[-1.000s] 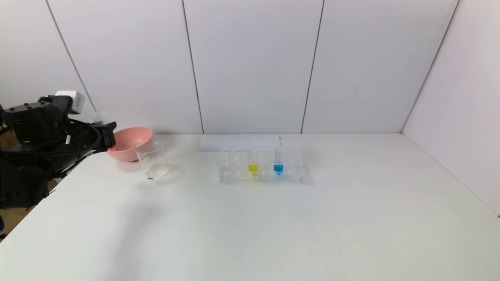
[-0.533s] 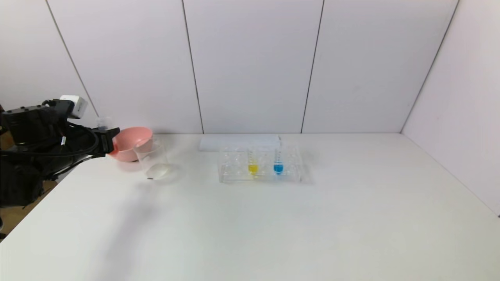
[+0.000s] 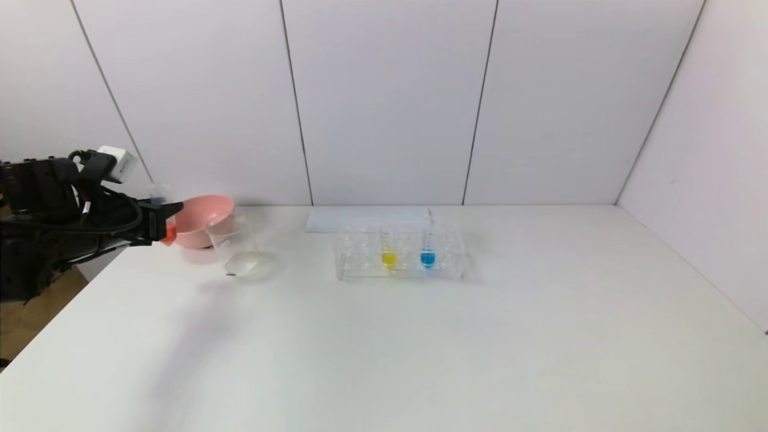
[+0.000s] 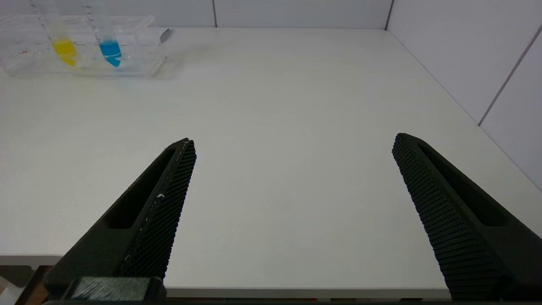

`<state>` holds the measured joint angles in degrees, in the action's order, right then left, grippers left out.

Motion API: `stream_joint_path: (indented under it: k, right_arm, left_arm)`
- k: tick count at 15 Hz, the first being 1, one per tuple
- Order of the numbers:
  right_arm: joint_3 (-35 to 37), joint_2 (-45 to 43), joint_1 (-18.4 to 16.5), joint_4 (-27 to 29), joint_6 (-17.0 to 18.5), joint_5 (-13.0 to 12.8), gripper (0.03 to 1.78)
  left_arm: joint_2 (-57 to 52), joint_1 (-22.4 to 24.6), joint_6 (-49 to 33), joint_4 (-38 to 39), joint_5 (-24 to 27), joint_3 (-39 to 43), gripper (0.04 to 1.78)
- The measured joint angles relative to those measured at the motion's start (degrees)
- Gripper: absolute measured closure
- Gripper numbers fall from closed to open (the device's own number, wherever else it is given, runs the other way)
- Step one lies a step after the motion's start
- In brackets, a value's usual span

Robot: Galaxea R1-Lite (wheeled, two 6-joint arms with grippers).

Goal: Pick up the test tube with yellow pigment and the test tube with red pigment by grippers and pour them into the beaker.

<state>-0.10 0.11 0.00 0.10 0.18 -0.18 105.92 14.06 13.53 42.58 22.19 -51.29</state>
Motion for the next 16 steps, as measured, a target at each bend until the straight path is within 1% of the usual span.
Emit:
stream_joint_path:
  k: [3,6,13,16]
  right_arm:
    - [0.00,0.00,0.00,0.00,0.00,-0.02,0.11]
    - [0.00,0.00,0.00,0.00,0.00,0.00,0.11]
    - [0.00,0.00,0.00,0.00,0.00,0.00,0.11]
    - [0.00,0.00,0.00,0.00,0.00,0.00,0.11]
  left_arm:
    - [-0.11,0.20,2.80,-4.38,0.61,-1.88,1.37]
    - [-0.27,1.13,6.10,-7.86,3.61,-3.62,1.37]
    - [-0.30,2.04,10.34,-9.65,4.79,-5.02,1.37]
    - [-0.46,2.17,10.50,-10.81,4.77,-5.19,1.37]
